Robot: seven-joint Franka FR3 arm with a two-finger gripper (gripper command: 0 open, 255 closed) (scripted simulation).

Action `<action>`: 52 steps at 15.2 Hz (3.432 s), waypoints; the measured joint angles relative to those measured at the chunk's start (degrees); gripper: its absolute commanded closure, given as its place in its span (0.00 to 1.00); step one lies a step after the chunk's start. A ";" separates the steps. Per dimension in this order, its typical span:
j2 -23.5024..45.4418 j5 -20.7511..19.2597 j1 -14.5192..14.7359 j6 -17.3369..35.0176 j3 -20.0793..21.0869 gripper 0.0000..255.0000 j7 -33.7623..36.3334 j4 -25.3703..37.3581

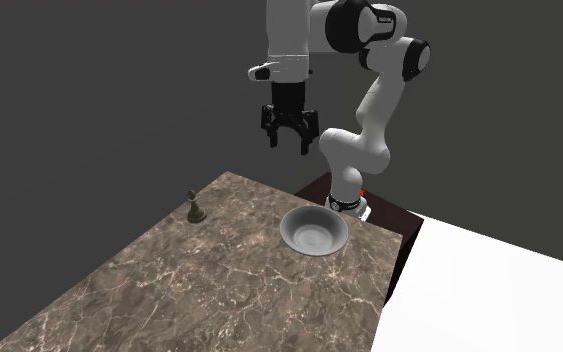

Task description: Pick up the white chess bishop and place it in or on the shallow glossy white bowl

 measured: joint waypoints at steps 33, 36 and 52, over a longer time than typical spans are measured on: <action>72.67 -26.05 -3.55 -25.41 -1.84 0.00 -3.57 55.53; 72.46 -26.07 -3.60 -25.15 -1.85 0.00 -3.54 55.09; 72.39 -26.26 -3.53 -26.45 -1.90 1.00 -4.08 56.40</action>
